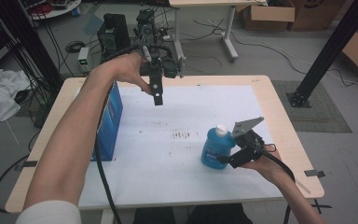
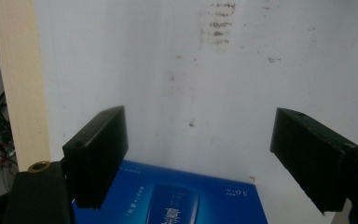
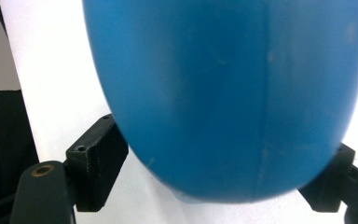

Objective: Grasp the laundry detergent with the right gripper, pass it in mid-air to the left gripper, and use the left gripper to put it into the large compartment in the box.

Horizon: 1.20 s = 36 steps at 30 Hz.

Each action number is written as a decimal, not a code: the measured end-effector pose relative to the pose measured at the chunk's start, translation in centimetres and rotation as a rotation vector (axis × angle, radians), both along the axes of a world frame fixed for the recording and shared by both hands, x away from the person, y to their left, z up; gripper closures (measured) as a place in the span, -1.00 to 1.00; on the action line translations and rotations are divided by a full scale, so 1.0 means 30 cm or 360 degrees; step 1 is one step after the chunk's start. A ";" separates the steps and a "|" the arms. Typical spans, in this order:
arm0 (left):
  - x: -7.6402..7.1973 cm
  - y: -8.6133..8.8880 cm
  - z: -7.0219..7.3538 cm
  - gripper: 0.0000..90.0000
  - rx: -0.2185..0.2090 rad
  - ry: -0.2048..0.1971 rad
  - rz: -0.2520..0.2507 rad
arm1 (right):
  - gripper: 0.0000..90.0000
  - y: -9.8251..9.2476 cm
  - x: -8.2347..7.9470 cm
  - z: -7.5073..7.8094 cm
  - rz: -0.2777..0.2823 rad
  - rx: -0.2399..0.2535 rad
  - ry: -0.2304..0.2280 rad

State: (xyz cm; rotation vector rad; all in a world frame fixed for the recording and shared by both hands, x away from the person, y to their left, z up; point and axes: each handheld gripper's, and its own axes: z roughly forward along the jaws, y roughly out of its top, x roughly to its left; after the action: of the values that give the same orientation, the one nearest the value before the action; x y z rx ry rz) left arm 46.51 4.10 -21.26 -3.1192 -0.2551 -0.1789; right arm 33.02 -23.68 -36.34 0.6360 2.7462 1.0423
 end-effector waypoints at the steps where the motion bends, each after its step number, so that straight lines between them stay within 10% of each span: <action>1: 0.001 0.001 0.000 -0.56 0.0000 0.0005 -0.0002 | -0.52 0.000 0.001 -0.004 0.0008 0.0005 -0.0002; 36: -0.003 0.011 -0.005 -0.57 0.0001 0.0015 0.0017 | -0.33 0.017 0.009 -0.028 0.0012 0.0085 0.0010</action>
State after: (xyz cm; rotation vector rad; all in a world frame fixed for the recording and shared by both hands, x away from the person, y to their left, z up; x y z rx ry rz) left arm 46.43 4.44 -21.41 -3.1167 -0.2714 -0.1646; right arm 33.29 -23.18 -37.19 0.6383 2.7367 1.1202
